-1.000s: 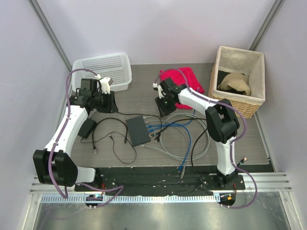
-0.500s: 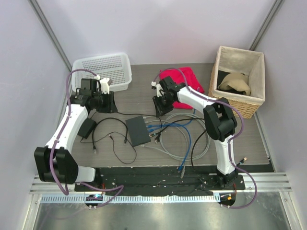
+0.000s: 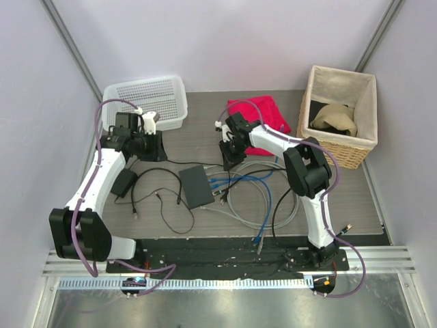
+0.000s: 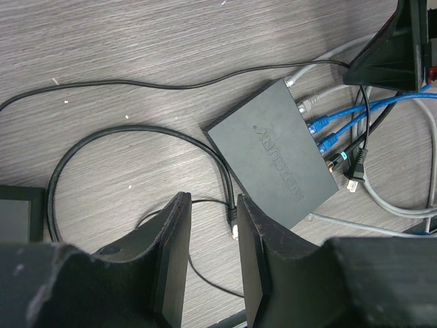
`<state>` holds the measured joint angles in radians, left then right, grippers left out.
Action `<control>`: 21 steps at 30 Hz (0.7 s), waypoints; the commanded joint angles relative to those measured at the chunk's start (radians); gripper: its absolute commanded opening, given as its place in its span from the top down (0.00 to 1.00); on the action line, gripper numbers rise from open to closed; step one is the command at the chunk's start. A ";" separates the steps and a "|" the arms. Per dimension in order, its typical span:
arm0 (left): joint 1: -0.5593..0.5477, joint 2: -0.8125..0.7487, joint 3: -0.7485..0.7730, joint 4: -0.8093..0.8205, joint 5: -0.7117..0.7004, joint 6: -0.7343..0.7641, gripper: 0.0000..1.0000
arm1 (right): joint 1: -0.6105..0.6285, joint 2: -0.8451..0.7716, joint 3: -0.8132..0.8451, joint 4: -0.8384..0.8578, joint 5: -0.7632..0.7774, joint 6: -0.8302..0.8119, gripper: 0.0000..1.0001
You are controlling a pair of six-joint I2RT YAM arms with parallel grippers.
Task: Pull the plug from the switch port
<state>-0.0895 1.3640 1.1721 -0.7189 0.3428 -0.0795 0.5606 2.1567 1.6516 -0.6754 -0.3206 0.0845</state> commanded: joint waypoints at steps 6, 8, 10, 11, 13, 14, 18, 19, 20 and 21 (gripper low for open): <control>0.008 -0.011 0.006 0.024 -0.005 0.000 0.63 | -0.001 -0.055 0.122 0.013 -0.110 0.009 0.99; 0.008 -0.013 0.015 0.018 -0.013 0.006 0.63 | -0.001 -0.072 0.177 -0.003 -0.159 0.012 0.99; 0.010 -0.013 0.026 0.012 -0.025 0.018 0.63 | -0.001 -0.075 0.235 -0.006 -0.253 0.015 0.99; 0.010 -0.013 0.034 0.004 -0.031 0.023 0.63 | 0.001 -0.071 0.253 -0.004 -0.283 0.014 0.99; 0.017 -0.022 0.067 -0.007 -0.036 0.027 0.63 | 0.007 -0.057 0.316 -0.001 -0.382 -0.002 0.99; 0.020 -0.029 0.083 -0.011 -0.036 0.027 0.63 | 0.010 -0.038 0.345 0.000 -0.420 -0.017 0.99; 0.039 -0.065 0.182 -0.028 -0.071 0.050 0.62 | 0.044 0.169 0.581 -0.010 -0.613 0.012 0.99; 0.037 -0.068 0.196 -0.037 -0.080 0.056 0.63 | 0.071 0.213 0.703 -0.010 -0.664 0.015 0.99; 0.037 -0.069 0.210 -0.054 -0.083 0.060 0.62 | 0.087 0.253 0.765 -0.001 -0.688 0.023 0.99; 0.037 -0.071 0.222 -0.062 -0.090 0.069 0.62 | 0.103 0.303 0.821 0.017 -0.712 0.076 0.99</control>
<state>-0.0589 1.3499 1.3018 -0.7567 0.2871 -0.0505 0.5896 2.3047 2.2696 -0.6956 -0.8108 0.0864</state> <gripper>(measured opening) 0.373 0.043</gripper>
